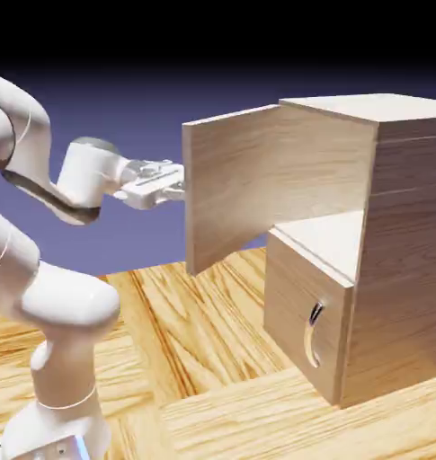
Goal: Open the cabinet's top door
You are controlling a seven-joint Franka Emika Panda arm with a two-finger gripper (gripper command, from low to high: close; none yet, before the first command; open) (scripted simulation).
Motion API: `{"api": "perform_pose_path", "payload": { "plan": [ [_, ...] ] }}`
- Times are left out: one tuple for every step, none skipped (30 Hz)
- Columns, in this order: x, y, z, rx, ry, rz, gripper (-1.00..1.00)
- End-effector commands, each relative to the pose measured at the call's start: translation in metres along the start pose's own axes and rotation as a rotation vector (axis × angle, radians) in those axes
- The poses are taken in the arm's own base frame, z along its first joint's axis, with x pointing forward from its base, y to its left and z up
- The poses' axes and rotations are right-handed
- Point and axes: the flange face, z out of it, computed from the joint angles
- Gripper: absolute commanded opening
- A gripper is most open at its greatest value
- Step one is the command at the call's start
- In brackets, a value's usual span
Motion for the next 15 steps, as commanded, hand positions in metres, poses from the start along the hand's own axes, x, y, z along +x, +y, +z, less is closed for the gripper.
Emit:
{"api": "perform_pose_path", "payload": {
  "plan": [
    [0.003, 0.003, -0.007, 0.017, -0.018, 0.0, -1.0],
    [0.006, 0.006, -0.013, 0.036, -0.036, 0.0, -1.0],
    [0.009, 0.009, -0.02, 0.054, -0.055, 0.0, -1.0],
    [0.012, 0.012, -0.026, 0.073, -0.073, 0.0, -1.0],
    [0.015, 0.015, -0.032, 0.092, -0.092, 0.0, -1.0],
    [0.018, 0.018, -0.038, 0.11, -0.11, 0.0, -1.0],
    [0.022, 0.022, -0.044, 0.129, -0.129, 0.0, -1.0],
    [0.025, 0.025, -0.05, 0.147, -0.147, 0.0, -1.0],
    [0.029, 0.029, -0.056, 0.165, -0.166, 0.0, -1.0],
    [0.033, 0.032, -0.061, 0.183, -0.184, 0.0, -1.0],
    [0.036, 0.036, -0.066, 0.201, -0.201, 0.0, -1.0],
    [0.04, 0.04, -0.071, 0.218, -0.219, 0.0, -1.0],
    [0.044, 0.044, -0.076, 0.235, -0.236, 0.0, -1.0],
    [0.048, 0.047, -0.08, 0.252, -0.253, 0.0, -1.0],
    [0.051, 0.051, -0.085, 0.269, -0.269, 0.0, -1.0]
  ]
}}
